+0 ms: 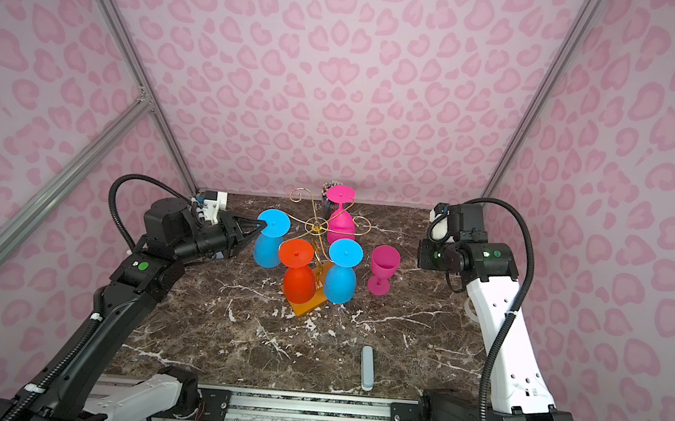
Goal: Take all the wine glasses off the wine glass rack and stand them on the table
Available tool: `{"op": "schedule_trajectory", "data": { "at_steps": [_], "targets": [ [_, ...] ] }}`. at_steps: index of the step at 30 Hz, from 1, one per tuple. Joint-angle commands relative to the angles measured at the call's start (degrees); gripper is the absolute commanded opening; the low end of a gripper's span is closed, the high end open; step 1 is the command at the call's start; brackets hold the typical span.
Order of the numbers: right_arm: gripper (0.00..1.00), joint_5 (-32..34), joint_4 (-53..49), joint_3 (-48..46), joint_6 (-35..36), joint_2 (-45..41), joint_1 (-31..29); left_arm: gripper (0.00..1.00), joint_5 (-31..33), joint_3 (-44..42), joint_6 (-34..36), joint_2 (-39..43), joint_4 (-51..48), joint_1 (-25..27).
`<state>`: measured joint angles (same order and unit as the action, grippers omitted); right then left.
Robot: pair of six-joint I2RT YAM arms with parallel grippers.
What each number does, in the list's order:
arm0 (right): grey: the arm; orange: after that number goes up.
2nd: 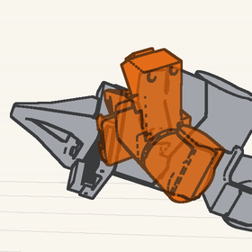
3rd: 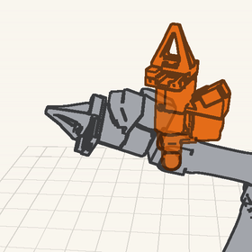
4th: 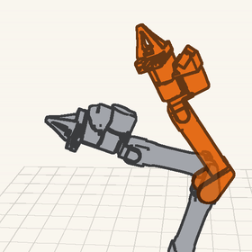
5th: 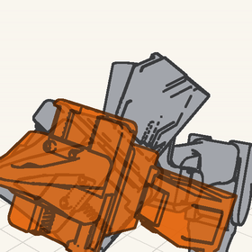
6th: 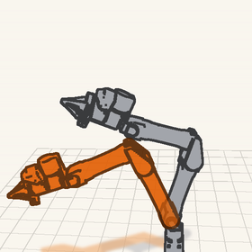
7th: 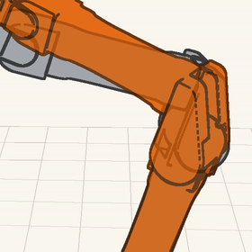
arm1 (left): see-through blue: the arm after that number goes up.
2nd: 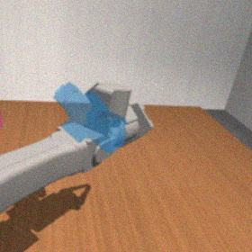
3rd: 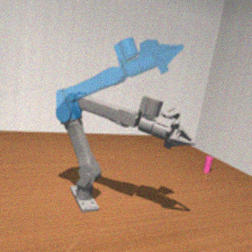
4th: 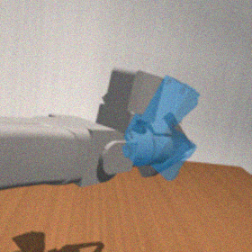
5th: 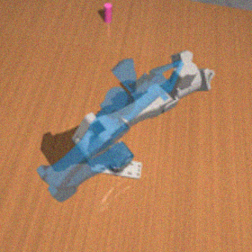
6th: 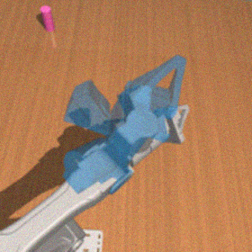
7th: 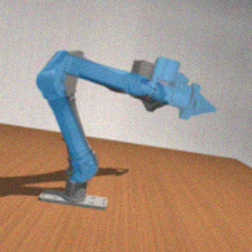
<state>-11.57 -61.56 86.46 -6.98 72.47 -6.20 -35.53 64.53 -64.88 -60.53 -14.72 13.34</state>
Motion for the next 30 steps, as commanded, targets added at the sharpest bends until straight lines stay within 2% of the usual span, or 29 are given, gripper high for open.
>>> {"op": "schedule_trajectory", "data": {
  "at_steps": [1,22,30],
  "targets": [
    [0.27,-0.02,0.66,-0.33,-0.48,-0.04,0.04,0.06,0.23,0.86,-0.13,0.33,2.06,-0.07],
    [0.25,0.06,0.13,0.03,-1.09,-0.22,-0.02,0.04,-0.92,3.5,-1.52,-2.47,4.7,0.01],
    [0.24,0.06,0.12,0.03,-1.19,-0.13,0.02,0.03,1.44,4.49,1.03,-2.27,2.42,-0.05]
  ]
}}
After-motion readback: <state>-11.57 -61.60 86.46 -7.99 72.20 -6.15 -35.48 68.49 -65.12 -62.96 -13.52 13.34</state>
